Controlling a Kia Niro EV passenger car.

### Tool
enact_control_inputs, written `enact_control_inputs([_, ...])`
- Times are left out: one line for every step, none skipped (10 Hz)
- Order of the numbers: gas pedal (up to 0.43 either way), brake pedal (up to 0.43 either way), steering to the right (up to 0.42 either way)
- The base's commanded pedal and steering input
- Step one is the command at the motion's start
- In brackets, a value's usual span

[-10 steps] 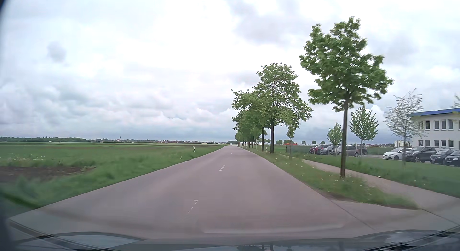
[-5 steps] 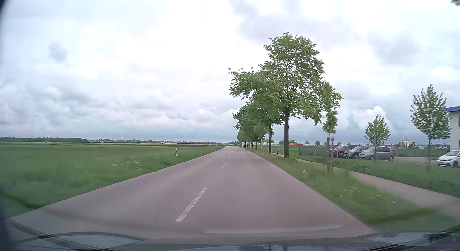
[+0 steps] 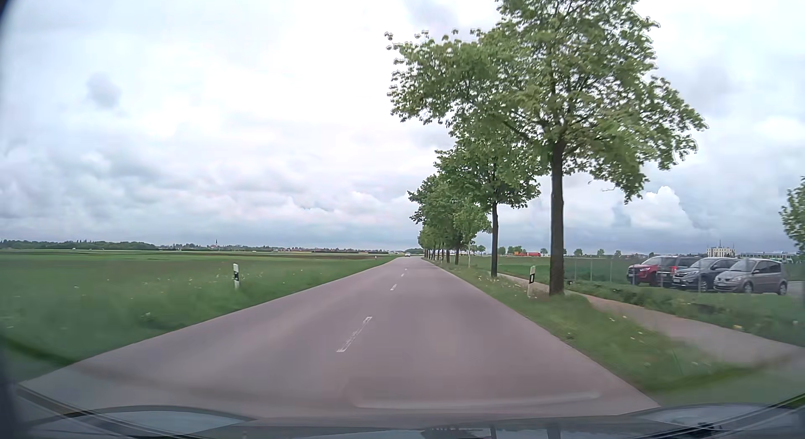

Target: Follow the waypoints while adhering to traffic rules and regulations

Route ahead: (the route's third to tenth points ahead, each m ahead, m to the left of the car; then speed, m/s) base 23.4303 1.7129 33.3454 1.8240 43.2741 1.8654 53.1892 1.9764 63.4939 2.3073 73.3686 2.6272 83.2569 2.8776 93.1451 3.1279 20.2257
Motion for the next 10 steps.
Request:
enact_control_inputs([0.220, 0.012, -0.003])
enact_control_inputs([0.220, 0.012, -0.004])
enact_control_inputs([0.220, 0.012, -0.004])
enact_control_inputs([0.220, 0.012, -0.004])
enact_control_inputs([0.220, 0.012, -0.004])
enact_control_inputs([0.220, 0.012, -0.003])
enact_control_inputs([0.220, 0.012, -0.003])
enact_control_inputs([0.209, 0.012, -0.003])
enact_control_inputs([0.209, 0.012, 0.000])
enact_control_inputs([0.209, 0.012, 0.000])
